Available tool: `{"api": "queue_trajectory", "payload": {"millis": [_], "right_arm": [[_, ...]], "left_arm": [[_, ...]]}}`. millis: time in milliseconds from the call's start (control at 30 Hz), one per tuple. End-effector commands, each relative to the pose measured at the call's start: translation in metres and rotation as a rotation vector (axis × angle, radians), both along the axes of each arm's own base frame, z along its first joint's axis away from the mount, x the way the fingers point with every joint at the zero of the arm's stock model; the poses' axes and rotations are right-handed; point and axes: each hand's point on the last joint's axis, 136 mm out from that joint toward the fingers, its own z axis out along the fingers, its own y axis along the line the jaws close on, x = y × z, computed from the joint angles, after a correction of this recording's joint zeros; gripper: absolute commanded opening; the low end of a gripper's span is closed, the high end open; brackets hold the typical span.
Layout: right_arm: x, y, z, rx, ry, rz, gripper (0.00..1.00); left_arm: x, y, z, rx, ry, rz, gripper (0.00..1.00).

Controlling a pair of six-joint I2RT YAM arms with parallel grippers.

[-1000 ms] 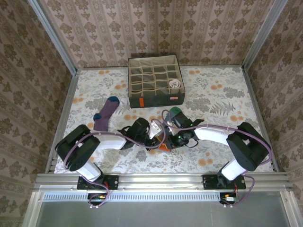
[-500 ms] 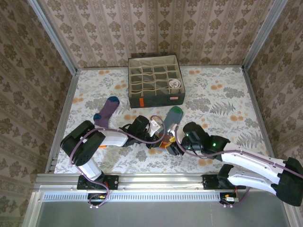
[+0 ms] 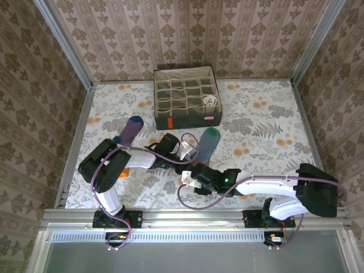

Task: Roll the socks

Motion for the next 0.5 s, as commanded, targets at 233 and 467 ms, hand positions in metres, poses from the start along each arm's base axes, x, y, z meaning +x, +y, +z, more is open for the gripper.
{"api": "queue_trajectory", "payload": {"millis": [233,467], "right_arm": [[0.018,-0.009,-0.029,-0.222,-0.109,0.065,0.53],[0.033,-0.012,-0.047,-0.262,-0.121,0.003,0.39]], "left_arm": [[-0.025,0.031,-0.033,0.134,0.155,-0.013,0.18],[-0.033,0.036,-0.034,0.126,0.183,-0.043,0.15]]}}
